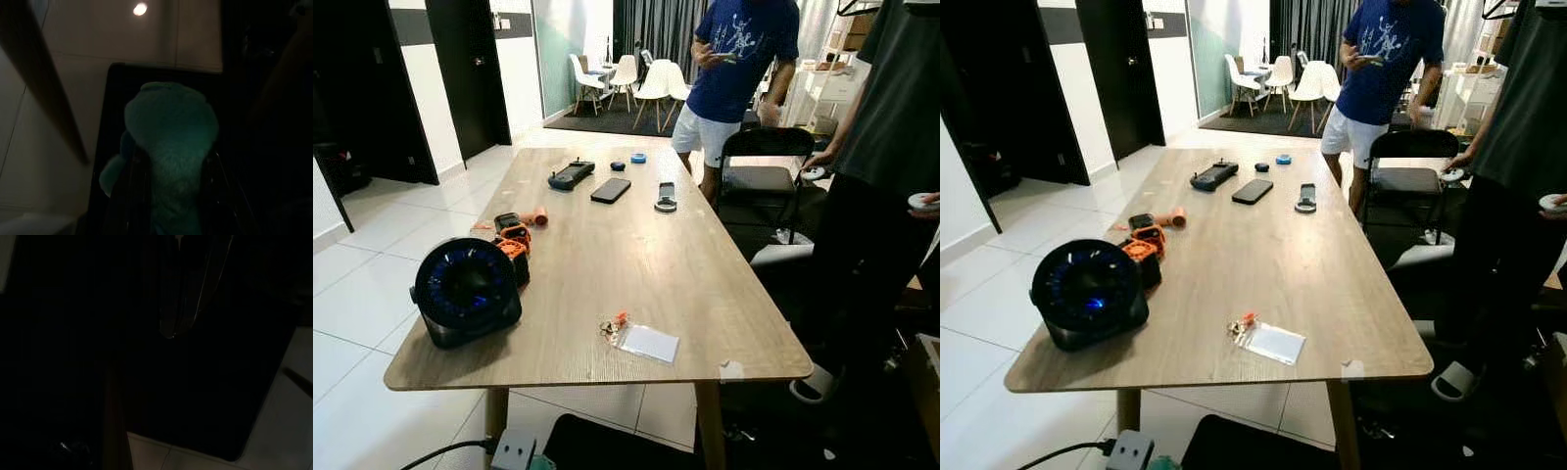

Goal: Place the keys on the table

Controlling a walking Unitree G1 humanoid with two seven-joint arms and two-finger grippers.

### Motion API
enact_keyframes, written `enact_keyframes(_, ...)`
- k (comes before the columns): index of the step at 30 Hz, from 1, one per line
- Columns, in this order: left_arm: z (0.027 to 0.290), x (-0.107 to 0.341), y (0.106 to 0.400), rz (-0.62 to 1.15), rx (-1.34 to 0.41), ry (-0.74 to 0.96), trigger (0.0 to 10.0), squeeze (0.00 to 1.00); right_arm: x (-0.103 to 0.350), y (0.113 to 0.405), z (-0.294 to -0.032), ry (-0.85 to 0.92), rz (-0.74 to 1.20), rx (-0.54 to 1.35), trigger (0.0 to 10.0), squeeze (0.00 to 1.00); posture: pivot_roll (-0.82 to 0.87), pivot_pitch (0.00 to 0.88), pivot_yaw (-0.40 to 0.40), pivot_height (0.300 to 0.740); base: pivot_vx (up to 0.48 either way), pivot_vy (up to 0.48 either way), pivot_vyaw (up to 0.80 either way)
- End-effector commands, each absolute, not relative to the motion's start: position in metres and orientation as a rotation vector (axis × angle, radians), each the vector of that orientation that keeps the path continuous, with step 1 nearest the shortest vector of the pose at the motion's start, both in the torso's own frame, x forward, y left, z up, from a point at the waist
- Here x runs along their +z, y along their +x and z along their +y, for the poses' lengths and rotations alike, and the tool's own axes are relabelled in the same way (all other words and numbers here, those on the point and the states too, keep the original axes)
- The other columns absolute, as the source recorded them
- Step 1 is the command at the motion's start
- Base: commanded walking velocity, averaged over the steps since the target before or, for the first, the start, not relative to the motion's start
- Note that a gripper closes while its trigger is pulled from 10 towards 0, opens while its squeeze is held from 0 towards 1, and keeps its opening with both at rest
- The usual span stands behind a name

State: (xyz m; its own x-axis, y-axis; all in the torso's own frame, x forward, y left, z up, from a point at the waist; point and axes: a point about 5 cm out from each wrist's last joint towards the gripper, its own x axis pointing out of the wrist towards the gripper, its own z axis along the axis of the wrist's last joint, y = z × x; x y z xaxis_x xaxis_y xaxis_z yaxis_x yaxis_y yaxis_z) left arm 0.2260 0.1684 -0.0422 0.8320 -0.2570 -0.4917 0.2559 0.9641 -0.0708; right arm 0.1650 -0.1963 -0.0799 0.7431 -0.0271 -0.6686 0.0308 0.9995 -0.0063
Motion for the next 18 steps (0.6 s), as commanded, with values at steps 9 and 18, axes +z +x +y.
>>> enact_keyframes(9, 0.177, -0.017, 0.213, 0.306, -0.6, 0.052, 10.0, 0.0, -0.072, 0.135, -0.263, -0.055, 0.698, -0.281, 10.0, 0.0, 0.03, 0.038, 0.037, 0.74, 0.0, 0.0, 0.0)
enact_keyframes(18, 0.161, 0.01, 0.206, 0.165, -0.877, 0.08, 10.0, 0.0, -0.055, 0.158, -0.262, -0.059, 0.548, -0.165, 10.0, 0.0, 0.02, 0.036, 0.035, 0.74, 0.0, 0.0, 0.0)
